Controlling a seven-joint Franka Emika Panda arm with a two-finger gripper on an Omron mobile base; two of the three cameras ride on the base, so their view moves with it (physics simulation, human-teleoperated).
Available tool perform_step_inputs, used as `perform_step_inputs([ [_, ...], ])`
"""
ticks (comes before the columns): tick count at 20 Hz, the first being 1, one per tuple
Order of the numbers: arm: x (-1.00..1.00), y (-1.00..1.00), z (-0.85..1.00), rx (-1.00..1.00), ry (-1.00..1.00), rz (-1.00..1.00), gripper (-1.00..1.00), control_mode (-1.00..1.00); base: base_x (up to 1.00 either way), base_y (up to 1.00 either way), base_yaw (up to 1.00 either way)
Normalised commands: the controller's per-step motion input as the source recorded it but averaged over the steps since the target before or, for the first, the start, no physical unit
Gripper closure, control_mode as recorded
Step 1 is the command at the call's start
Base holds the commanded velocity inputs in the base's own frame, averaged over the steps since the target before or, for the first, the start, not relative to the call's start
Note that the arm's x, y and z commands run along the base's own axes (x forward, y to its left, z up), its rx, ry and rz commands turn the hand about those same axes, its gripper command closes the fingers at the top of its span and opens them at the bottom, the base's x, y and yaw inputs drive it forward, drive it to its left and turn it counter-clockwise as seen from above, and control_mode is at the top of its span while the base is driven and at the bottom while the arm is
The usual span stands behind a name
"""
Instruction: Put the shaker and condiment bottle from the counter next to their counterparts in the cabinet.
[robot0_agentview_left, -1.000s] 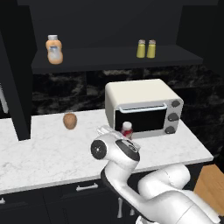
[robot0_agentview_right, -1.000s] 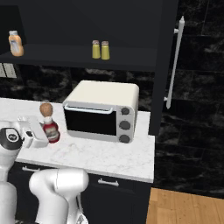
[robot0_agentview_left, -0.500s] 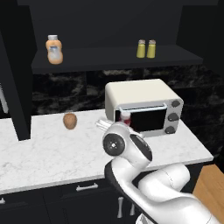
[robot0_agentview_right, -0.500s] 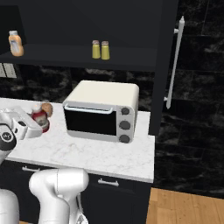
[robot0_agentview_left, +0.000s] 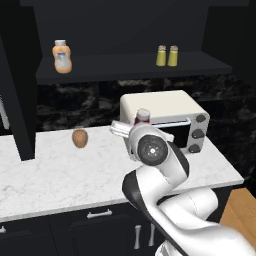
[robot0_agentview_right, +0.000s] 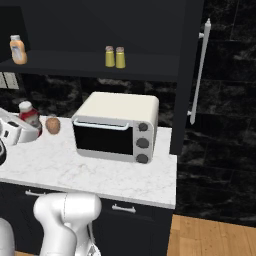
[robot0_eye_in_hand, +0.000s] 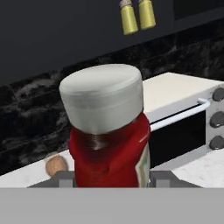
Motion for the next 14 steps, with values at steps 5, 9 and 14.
perform_step_inputs([
  [5,-0.25,0.00,0.91,0.00,-0.03,0.13,1.00,-1.00,0.00,0.00,0.00],
  [9,-0.17,0.00,1.00,0.00,-0.12,0.16,1.00,-1.00,0.00,0.00,0.00],
  [14,-0.03,0.00,0.88,0.00,-0.08,0.16,1.00,-1.00,0.00,0.00,0.00],
])
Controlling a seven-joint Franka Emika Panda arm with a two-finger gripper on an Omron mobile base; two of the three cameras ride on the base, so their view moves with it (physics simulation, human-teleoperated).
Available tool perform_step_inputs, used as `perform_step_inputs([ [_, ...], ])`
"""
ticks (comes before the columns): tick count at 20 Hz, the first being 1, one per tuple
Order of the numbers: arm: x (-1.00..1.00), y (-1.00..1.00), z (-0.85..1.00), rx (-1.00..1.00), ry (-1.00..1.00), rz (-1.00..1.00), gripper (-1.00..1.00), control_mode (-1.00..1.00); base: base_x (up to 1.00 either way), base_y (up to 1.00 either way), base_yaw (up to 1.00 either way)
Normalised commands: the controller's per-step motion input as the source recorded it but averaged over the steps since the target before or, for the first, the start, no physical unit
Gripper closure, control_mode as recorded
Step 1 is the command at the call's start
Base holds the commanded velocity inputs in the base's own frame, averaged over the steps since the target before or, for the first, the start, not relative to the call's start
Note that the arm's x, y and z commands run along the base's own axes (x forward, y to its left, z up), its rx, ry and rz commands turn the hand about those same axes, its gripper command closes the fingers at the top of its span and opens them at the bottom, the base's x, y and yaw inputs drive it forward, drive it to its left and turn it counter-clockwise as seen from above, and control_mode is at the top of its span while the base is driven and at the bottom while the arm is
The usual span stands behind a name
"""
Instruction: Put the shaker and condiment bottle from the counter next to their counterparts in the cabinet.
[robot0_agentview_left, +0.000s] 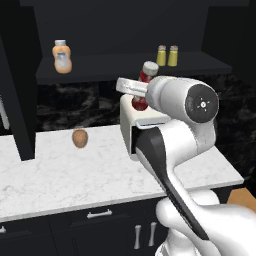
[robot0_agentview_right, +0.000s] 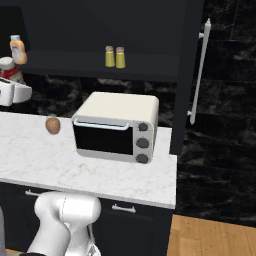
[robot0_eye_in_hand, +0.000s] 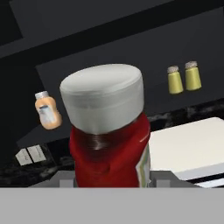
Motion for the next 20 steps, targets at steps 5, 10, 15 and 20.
perform_step_inputs([
  [5,0.31,-0.01,0.21,0.00,-0.01,0.10,1.00,-1.00,0.00,0.00,0.00],
  [10,0.10,0.00,0.33,0.00,-0.09,0.09,1.00,-1.00,0.00,0.00,0.00],
  [15,0.15,0.03,0.13,-0.01,-0.03,0.12,1.00,-1.00,0.00,0.00,0.00],
  [20,0.59,0.00,0.14,0.00,0.03,0.08,1.00,-1.00,0.00,0.00,0.00],
])
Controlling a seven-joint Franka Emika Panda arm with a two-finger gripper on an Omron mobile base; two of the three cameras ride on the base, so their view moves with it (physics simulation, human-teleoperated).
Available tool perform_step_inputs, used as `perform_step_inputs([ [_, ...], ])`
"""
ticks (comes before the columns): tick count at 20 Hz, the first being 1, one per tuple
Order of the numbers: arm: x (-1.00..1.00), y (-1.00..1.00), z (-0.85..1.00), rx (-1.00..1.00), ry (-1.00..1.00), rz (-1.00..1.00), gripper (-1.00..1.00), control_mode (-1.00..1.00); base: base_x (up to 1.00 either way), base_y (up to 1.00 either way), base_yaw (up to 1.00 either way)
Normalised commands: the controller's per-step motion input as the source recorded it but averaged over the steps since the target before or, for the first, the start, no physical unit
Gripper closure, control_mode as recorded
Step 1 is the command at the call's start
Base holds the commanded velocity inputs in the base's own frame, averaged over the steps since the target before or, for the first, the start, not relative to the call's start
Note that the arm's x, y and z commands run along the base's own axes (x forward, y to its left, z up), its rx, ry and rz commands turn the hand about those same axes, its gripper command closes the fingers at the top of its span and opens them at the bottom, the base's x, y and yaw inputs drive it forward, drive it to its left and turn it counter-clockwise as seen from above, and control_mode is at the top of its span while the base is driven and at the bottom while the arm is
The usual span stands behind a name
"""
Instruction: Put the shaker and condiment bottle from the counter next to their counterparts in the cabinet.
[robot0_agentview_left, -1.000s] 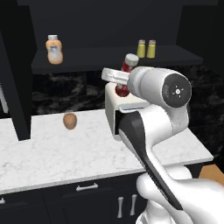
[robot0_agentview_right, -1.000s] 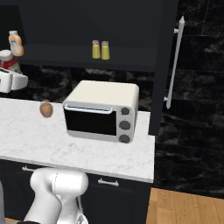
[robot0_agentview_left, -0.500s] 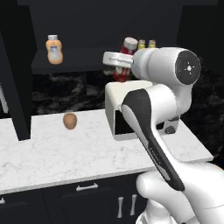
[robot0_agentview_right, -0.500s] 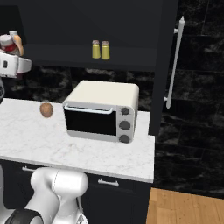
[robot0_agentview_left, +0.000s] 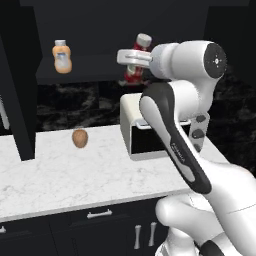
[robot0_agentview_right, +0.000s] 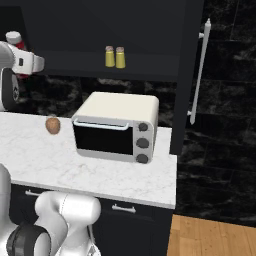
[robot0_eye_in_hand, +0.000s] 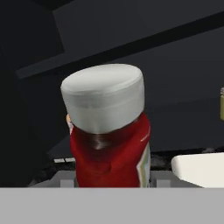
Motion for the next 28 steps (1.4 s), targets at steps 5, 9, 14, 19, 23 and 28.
perform_step_inputs([
  [5,0.51,0.12,0.12,-0.02,0.06,0.11,1.00,-1.00,0.00,0.00,0.00],
  [9,0.34,0.40,-0.11,-0.17,0.14,0.07,1.00,-1.00,0.00,0.00,0.00],
  [14,0.42,0.04,0.01,-0.01,0.00,0.02,1.00,-1.00,0.00,0.00,0.00],
  [19,0.44,0.20,-0.07,-0.09,-0.01,0.05,1.00,-1.00,0.00,0.00,0.00],
  [23,0.41,0.32,-0.03,-0.06,0.00,0.06,1.00,-1.00,0.00,0.00,0.00],
  [28,0.36,0.18,-0.05,0.00,0.00,0.08,1.00,-1.00,0.00,0.00,0.00],
])
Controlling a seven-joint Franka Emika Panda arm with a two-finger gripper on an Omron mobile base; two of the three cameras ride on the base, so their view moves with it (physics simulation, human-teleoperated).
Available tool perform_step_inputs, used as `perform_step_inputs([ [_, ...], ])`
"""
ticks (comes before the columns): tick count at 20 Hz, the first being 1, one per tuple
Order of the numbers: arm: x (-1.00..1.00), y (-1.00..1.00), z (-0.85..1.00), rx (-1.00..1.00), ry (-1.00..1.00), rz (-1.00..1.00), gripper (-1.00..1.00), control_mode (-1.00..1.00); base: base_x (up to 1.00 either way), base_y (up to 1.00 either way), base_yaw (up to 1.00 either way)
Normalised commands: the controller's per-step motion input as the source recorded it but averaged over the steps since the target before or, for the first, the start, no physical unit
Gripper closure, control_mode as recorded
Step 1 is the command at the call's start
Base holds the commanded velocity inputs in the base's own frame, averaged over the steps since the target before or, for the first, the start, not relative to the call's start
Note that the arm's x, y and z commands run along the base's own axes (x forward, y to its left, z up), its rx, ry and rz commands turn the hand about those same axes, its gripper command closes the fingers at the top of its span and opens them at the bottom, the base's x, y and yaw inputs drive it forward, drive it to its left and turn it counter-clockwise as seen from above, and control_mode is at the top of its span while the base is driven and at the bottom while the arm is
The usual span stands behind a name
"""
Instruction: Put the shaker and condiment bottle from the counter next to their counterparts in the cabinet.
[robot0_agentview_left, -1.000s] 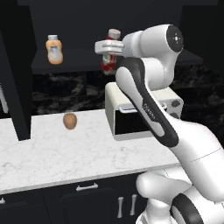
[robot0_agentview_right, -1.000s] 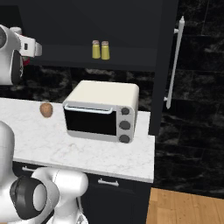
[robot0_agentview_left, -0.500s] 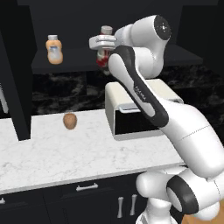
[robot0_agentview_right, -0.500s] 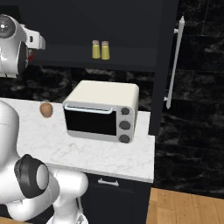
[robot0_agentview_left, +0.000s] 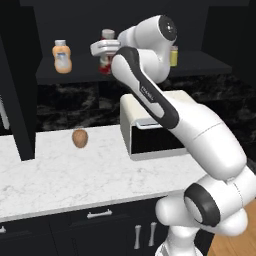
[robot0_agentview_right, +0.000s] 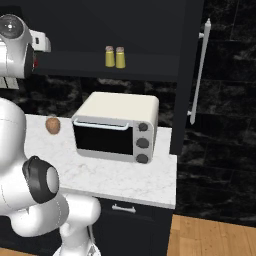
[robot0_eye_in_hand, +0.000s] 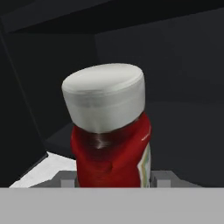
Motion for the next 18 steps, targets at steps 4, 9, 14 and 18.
perform_step_inputs([
  [4,0.22,0.15,-0.24,0.00,0.00,0.08,1.00,-1.00,0.00,0.00,0.00],
  [9,0.23,0.12,-0.18,0.00,0.00,0.07,1.00,-1.00,0.00,0.00,0.00],
  [14,0.21,0.12,-0.06,0.00,0.00,0.06,1.00,-1.00,0.00,0.00,0.00],
  [18,0.27,0.13,-0.10,0.00,0.00,0.06,1.00,-1.00,0.00,0.00,0.00],
])
